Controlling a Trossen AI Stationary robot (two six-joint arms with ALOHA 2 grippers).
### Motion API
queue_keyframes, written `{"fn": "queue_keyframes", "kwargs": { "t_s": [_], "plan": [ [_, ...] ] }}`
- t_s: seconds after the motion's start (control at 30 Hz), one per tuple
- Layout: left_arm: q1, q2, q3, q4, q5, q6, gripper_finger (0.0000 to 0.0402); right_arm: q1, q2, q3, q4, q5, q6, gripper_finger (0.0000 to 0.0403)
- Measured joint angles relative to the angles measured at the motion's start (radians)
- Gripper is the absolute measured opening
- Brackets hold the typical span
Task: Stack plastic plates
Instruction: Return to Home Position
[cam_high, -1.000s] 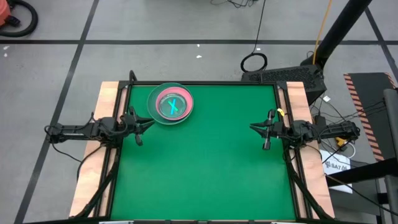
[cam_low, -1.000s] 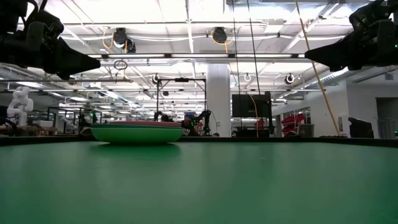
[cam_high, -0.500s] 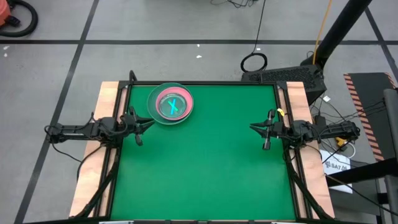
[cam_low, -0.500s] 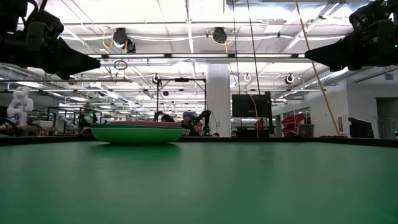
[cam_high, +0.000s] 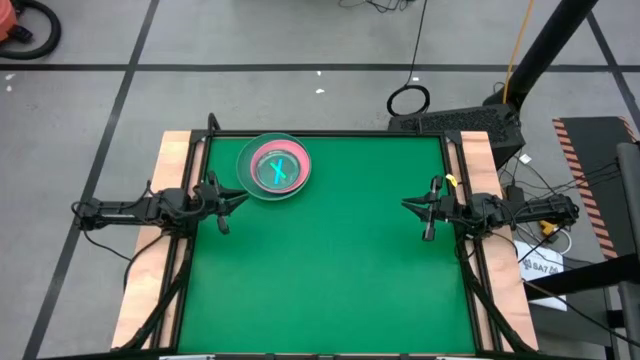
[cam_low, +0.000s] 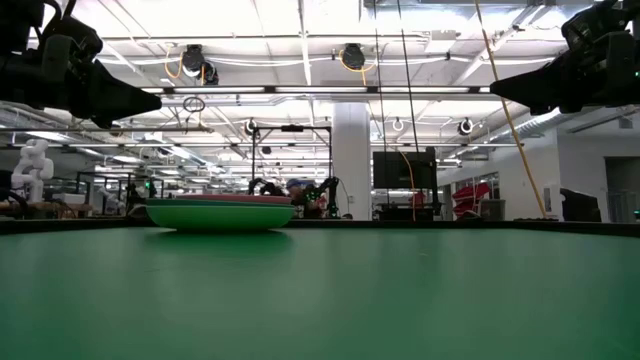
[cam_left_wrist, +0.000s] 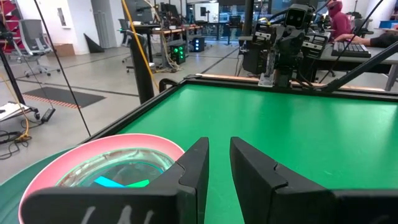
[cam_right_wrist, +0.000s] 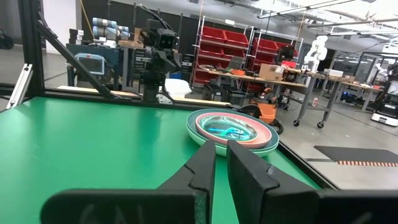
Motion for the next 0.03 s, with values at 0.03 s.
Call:
{"fn": "queue_keyframes", "kwargs": {
  "t_s": [0.03],
  "plan": [
    [0.000, 0.000, 0.000, 0.000, 0.000, 0.000, 0.0074, 0.000, 0.000, 0.000, 0.000, 0.000, 0.000, 0.0034]
  ]
}}
